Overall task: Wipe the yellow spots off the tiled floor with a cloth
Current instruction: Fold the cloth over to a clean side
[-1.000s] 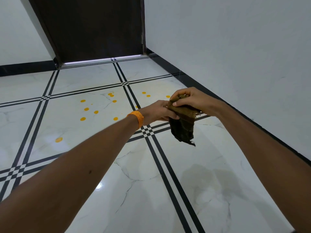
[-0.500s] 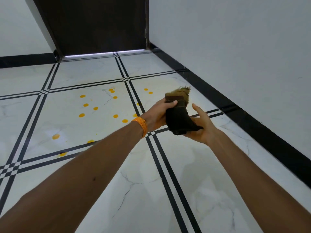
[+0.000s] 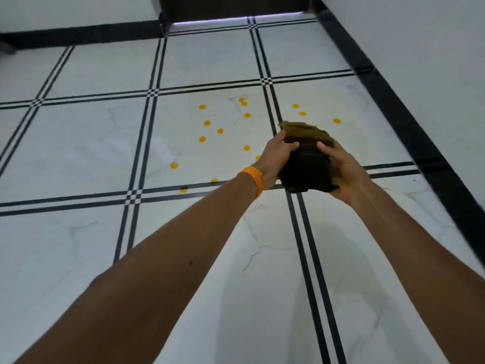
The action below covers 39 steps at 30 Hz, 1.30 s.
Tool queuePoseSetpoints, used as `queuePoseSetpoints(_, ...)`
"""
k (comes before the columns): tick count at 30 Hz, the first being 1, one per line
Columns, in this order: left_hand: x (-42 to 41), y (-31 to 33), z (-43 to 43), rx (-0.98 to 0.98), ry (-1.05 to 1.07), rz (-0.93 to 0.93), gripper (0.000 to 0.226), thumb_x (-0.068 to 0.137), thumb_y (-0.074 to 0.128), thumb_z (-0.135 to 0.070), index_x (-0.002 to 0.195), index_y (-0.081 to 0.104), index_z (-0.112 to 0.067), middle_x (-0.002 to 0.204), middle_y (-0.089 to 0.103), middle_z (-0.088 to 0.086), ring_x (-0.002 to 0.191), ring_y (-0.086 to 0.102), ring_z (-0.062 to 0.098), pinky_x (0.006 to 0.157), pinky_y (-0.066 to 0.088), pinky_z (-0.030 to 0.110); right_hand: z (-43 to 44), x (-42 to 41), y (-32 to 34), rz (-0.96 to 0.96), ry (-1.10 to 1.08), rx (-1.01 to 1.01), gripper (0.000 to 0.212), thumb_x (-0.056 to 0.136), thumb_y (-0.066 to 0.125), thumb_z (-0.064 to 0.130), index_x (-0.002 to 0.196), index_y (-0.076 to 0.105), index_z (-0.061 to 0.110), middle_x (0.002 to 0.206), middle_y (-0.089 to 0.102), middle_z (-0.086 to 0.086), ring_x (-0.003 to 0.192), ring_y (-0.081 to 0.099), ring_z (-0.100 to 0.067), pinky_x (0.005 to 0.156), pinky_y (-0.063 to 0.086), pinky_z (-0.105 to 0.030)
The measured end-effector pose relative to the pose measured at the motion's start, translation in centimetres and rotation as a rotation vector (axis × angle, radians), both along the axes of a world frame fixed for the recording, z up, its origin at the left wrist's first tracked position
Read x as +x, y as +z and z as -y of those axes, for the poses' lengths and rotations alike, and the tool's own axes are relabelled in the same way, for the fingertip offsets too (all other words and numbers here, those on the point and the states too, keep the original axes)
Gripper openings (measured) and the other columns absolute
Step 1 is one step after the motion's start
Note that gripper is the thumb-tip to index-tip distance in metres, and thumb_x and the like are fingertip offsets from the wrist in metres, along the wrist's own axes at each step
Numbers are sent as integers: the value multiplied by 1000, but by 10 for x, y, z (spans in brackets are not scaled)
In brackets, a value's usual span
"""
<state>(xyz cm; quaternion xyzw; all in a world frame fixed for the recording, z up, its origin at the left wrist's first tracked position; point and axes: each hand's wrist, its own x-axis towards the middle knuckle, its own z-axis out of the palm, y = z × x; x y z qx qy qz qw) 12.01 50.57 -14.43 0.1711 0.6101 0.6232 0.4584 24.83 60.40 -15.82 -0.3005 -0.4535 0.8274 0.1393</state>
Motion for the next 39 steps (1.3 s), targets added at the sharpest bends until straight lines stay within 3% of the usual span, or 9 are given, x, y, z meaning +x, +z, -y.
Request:
queuePoseSetpoints(4,-7,52,46,-46,92,94,36,100,49,-10,133,58,-18,126,66,15,113,66,32,94,56,45,36,-17,69,2,126,-11,43,96,56,9,132,61,34,118,70,0,101,68,-20,79,56,-34)
queuePoseSetpoints(7,-13,121,85,-94,127,120,34,99,51,-13,131,58,-20,124,68,12,111,67,30,92,57,42,63,-27,137,114,246,1,46,98,55,7,133,60,36,114,72,0,91,70,-20,71,58,-34)
queuePoseSetpoints(10,-26,194,118,-111,140,135,32,98,52,-17,130,58,-19,124,68,10,113,67,28,97,55,43,87,-38,210,211,323,2,43,99,57,10,134,61,36,110,71,-6,94,71,-25,77,61,-41)
queuePoseSetpoints(13,-48,267,151,-121,120,125,37,93,57,-16,129,59,-18,125,68,8,115,66,27,100,53,45,113,-64,278,249,261,-6,37,96,60,9,131,64,20,105,71,-5,94,69,-25,73,59,-35)
queuePoseSetpoints(17,-96,333,190,-142,88,130,44,93,54,-7,131,54,-29,126,66,6,112,65,31,86,60,47,157,-115,337,251,164,-75,28,94,62,21,120,69,17,108,71,-5,102,67,-26,82,55,-43)
queuePoseSetpoints(23,-161,354,267,-51,59,139,50,92,52,3,135,51,-22,129,63,9,116,63,27,85,58,33,241,-186,358,246,236,-176,37,96,63,25,132,65,15,128,70,-11,118,66,-28,103,51,-44)
queuePoseSetpoints(27,-205,351,318,-86,70,192,43,94,57,-2,134,54,-17,126,66,13,115,65,29,95,56,39,280,-230,367,313,115,6,27,97,64,22,124,68,24,120,73,-4,115,67,-27,90,58,-44)
queuePoseSetpoints(33,-257,358,352,-211,5,271,28,96,63,-20,116,58,-1,120,66,19,110,67,30,85,58,34,305,-296,384,327,36,193,20,104,52,22,115,64,34,119,70,1,110,68,-21,88,59,-43)
queuePoseSetpoints(39,-311,380,355,-282,64,245,35,99,56,-17,130,43,-7,121,64,18,103,68,28,69,59,30,311,-345,395,320,182,82,37,96,62,15,130,61,31,124,70,2,114,67,-18,86,60,-40)
